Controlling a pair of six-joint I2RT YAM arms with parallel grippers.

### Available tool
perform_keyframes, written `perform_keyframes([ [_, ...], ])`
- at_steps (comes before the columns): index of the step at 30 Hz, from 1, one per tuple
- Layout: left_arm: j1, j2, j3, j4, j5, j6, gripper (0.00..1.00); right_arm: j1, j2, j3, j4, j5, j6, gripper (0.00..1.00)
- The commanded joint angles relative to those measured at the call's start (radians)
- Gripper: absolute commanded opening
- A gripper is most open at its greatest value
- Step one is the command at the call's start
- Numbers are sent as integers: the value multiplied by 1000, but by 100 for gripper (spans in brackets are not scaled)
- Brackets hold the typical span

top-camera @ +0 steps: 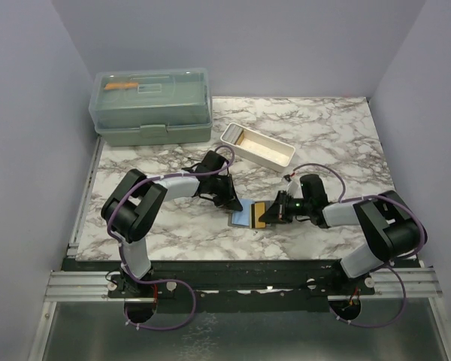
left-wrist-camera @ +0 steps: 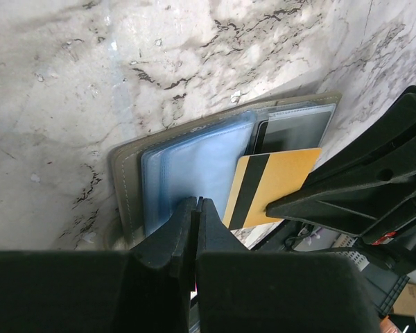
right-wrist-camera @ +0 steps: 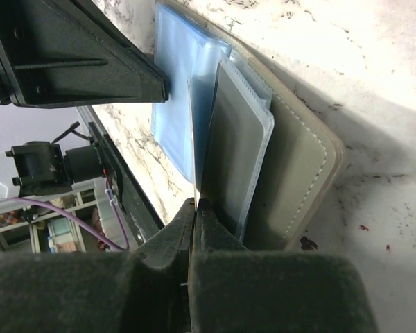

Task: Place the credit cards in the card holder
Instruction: Insert the credit card into the card holder.

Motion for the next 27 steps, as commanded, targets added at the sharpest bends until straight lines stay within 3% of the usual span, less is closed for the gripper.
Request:
perform_keyframes([
  [1, 0, 45, -3, -69, -124, 50, 0, -7, 42, 24, -3, -29, -24, 0],
  [11, 1, 34, -1, -86, -142, 60, 0, -63, 60, -40, 85, -119, 118, 0],
  [20, 1, 44, 9, -94, -137, 68, 0, -76, 77, -47, 82, -151, 94, 0],
  [27, 1, 46, 4, -94, -140, 68, 0, -77, 141, -49, 284, -211, 83, 0],
])
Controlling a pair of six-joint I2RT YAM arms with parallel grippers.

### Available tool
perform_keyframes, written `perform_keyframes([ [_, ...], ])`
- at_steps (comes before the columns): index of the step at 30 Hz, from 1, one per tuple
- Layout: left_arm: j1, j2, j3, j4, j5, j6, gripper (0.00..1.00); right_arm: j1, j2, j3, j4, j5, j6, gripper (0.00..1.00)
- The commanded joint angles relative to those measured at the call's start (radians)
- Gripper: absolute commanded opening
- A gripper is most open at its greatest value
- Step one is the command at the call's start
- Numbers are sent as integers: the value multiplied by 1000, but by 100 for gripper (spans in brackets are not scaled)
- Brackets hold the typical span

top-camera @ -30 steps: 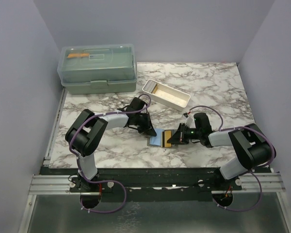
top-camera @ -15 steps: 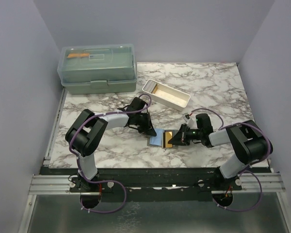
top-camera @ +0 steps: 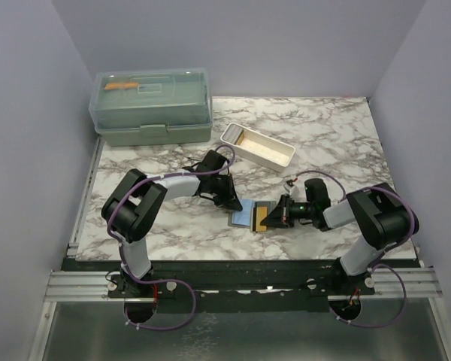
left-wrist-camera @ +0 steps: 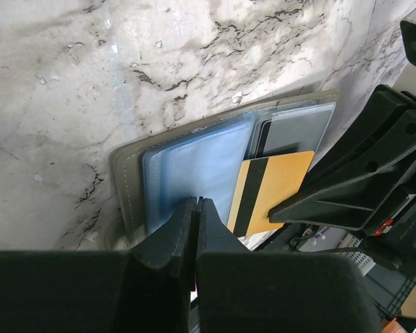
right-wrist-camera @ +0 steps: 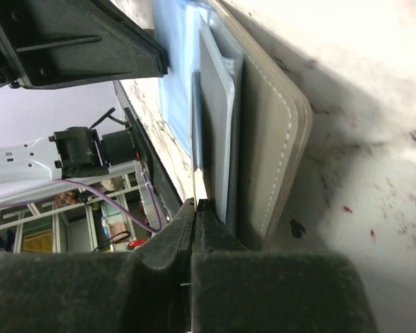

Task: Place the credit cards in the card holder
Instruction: Insert the credit card into the card holder.

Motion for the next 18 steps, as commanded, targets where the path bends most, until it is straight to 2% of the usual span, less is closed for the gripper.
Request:
perform_keyframes([
  [1, 2, 46, -12, -65, -126, 48, 0, -8, 54, 8, 167, -67, -21, 0],
  [10, 3, 52, -12, -65, -124, 52, 0, -21, 182, 28, 258, -97, 29, 0],
  [18, 2, 54, -10, -65, -126, 56, 0, -34, 183, 77, 175, -85, 31, 0],
])
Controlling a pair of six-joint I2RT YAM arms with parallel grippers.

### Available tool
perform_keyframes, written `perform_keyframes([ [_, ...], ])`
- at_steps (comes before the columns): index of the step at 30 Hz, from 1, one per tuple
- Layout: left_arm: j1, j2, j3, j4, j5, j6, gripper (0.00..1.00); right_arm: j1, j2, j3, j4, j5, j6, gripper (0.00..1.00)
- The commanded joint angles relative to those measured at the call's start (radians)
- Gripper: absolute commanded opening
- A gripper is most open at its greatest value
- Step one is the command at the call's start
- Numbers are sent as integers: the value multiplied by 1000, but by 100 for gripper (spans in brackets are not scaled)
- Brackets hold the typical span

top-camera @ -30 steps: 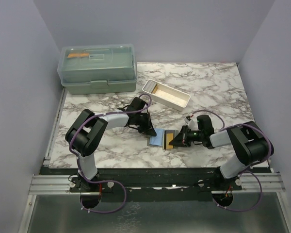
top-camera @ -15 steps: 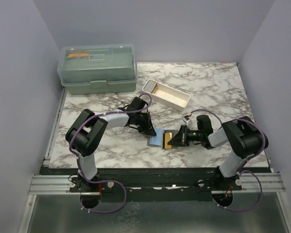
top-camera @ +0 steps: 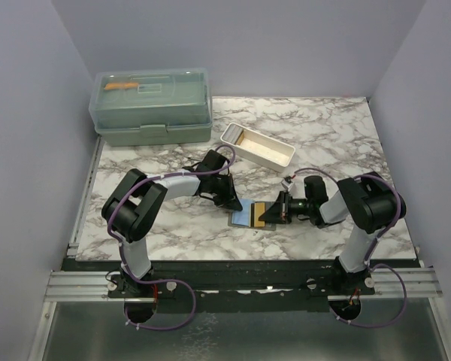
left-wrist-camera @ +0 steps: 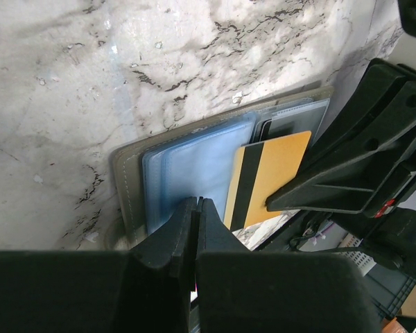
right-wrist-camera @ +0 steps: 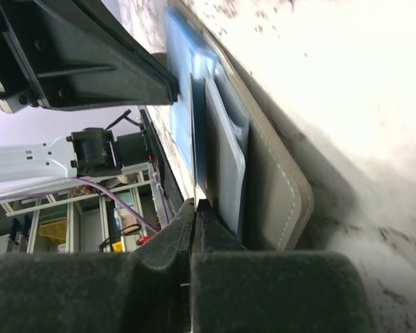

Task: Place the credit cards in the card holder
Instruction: Insert the credit card into the card holder.

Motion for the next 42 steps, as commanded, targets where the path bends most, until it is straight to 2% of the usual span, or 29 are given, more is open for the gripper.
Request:
perform_keyframes([
  [1, 3, 52, -12, -63, -125, 53, 0, -9, 17, 51, -50, 10, -12, 0],
  [16, 0, 43, -8, -63, -113, 50, 0, -11, 19, 118, -186, 42, -111, 0],
  [23, -1, 21, -8, -63, -105, 47, 0, 22, -1, 194, -376, 124, -242, 0],
  [30, -2, -26, -11, -67, -84, 56, 0, 40, -27, 155, -316, 189, -167, 0],
  [31, 2, -47, -8, -77, -93, 69, 1, 40, -31, 154, -320, 193, -170, 0],
  [33, 13, -99, -6, -114, -125, 102, 17, 40, -39, 162, -353, 204, -185, 0],
  [35, 31, -145, -14, -141, -154, 126, 33, 40, -54, 166, -389, 221, -197, 8],
  [37, 41, -166, -33, -153, -174, 143, 42, 40, -84, 168, -435, 256, -204, 20],
  [39, 41, -154, -45, -162, -175, 144, 42, 42, -119, 171, -482, 286, -203, 31],
  [42, 35, -106, -53, -147, -128, 110, 28, 64, -161, 197, -583, 351, -213, 42],
])
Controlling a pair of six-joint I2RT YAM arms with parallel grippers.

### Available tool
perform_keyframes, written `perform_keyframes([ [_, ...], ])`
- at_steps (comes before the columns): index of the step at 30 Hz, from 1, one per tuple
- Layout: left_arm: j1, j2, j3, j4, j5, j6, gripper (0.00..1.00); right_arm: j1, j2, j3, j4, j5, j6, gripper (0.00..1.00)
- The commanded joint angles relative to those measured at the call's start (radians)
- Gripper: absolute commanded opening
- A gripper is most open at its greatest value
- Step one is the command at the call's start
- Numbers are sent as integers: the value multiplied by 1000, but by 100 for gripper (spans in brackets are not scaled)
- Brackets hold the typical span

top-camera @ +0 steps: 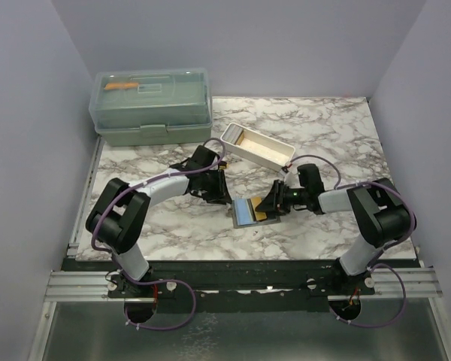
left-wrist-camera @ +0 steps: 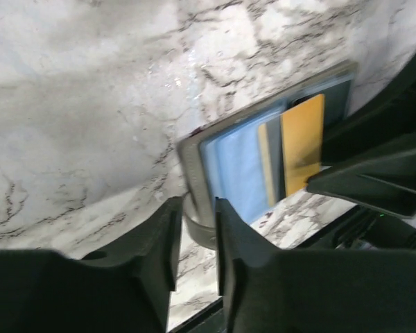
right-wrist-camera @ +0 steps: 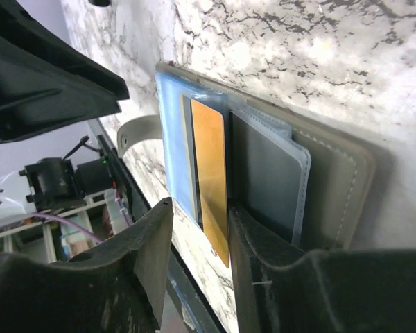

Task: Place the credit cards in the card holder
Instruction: Insert the credit card into the card holder.

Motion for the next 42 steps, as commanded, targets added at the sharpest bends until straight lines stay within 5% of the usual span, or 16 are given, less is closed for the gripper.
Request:
perform_keyframes([
  [1, -11, 58, -33, -30, -4, -3, 24, 34, -54, 32, -202, 190, -48, 44],
  [14, -98, 110, -19, 32, -13, -52, 7, 238, -19, 163, -401, 445, 4, 39],
  [22, -96, 95, -23, 16, -38, -28, 8, 237, -150, 170, -555, 568, -57, 57],
  [36, -97, 99, 15, 17, -11, -37, 9, 377, -178, 137, -450, 603, 64, 68],
  [42, -85, 83, 18, 12, -14, -31, 11, 325, -298, 123, -600, 725, 15, 77],
])
